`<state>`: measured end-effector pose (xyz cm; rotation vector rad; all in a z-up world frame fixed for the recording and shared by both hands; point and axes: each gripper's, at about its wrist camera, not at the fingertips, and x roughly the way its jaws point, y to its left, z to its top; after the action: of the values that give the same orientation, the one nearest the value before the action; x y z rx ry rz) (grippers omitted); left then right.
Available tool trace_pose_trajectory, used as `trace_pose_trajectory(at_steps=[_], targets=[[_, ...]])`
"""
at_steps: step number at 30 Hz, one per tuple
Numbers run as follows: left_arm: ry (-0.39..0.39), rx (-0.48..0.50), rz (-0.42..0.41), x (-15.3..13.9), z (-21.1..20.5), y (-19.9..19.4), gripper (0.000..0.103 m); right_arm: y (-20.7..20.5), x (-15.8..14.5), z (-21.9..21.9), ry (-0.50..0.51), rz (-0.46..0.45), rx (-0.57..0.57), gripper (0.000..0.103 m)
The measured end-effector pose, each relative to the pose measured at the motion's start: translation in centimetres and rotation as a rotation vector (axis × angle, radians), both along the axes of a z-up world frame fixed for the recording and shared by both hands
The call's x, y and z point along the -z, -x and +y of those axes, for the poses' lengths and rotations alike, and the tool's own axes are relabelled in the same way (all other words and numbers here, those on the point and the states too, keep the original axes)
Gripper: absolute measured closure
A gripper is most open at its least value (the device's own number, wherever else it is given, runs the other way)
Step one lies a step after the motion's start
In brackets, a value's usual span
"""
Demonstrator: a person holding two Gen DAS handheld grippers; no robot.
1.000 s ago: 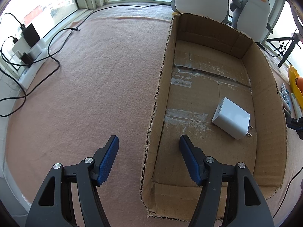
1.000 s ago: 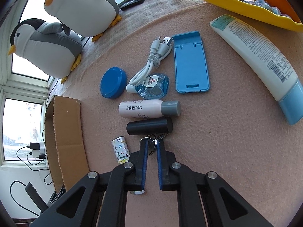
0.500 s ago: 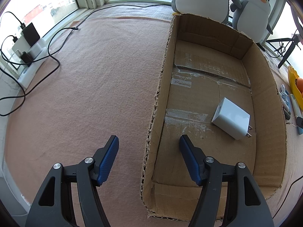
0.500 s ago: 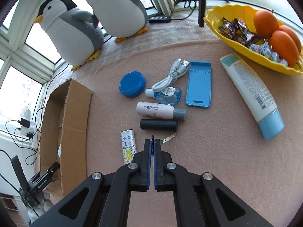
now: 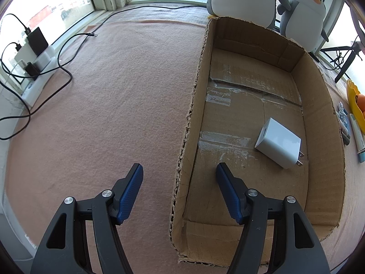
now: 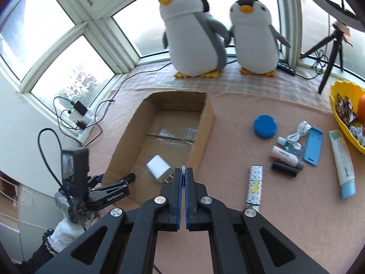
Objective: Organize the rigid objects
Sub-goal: 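Carry the keys into the cardboard box and open the right gripper, then move the right gripper to the patterned lighter and grasp it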
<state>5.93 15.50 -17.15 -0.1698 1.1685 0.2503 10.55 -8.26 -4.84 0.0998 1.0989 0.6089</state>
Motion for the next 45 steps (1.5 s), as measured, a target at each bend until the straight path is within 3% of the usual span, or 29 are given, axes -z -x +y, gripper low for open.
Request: trace_pose_trajectory(at_steps=[9, 18, 22, 23, 25, 26, 27, 36, 40, 45], targets=[[0.001, 0.002, -0.002, 0.0, 0.0, 0.0, 0.037, 2.2, 1.2, 6.7, 0.068, -0.036, -0.157, 0.101], [0.000, 0.003, -0.002, 0.0, 0.1, 0.1, 0.037, 3.0, 3.8, 8.8, 0.119, -0.011, -0.195, 0.101], [-0.001, 0.002, -0.002, 0.0, 0.0, 0.1, 0.037, 3.5, 3.7, 9.1, 0.135, -0.043, -0.203, 0.100], [-0.001, 0.002, -0.002, 0.0, 0.0, 0.1, 0.037, 3.5, 3.7, 9.1, 0.133, -0.043, -0.204, 0.096], [-0.002, 0.002, -0.002, 0.0, 0.0, 0.1, 0.037, 3.3, 3.6, 9.1, 0.117, -0.029, -0.213, 0.076], [-0.002, 0.002, -0.002, 0.0, 0.0, 0.1, 0.037, 3.4, 3.5, 9.0, 0.117, -0.037, -0.206, 0.060], [-0.002, 0.002, -0.002, 0.0, 0.0, 0.1, 0.037, 3.4, 3.3, 8.8, 0.117, -0.052, -0.198, 0.053], [-0.004, 0.003, -0.002, 0.0, -0.2, 0.1, 0.037, 3.3, 1.8, 6.2, 0.090, -0.129, -0.148, 0.053], [-0.005, 0.004, -0.001, 0.0, -0.3, 0.1, 0.037, 3.2, 1.6, 4.1, 0.144, -0.168, -0.125, 0.053], [-0.005, 0.007, -0.001, 0.0, -0.3, 0.1, 0.037, 1.9, 2.0, -0.5, 0.159, -0.136, -0.039, 0.053]])
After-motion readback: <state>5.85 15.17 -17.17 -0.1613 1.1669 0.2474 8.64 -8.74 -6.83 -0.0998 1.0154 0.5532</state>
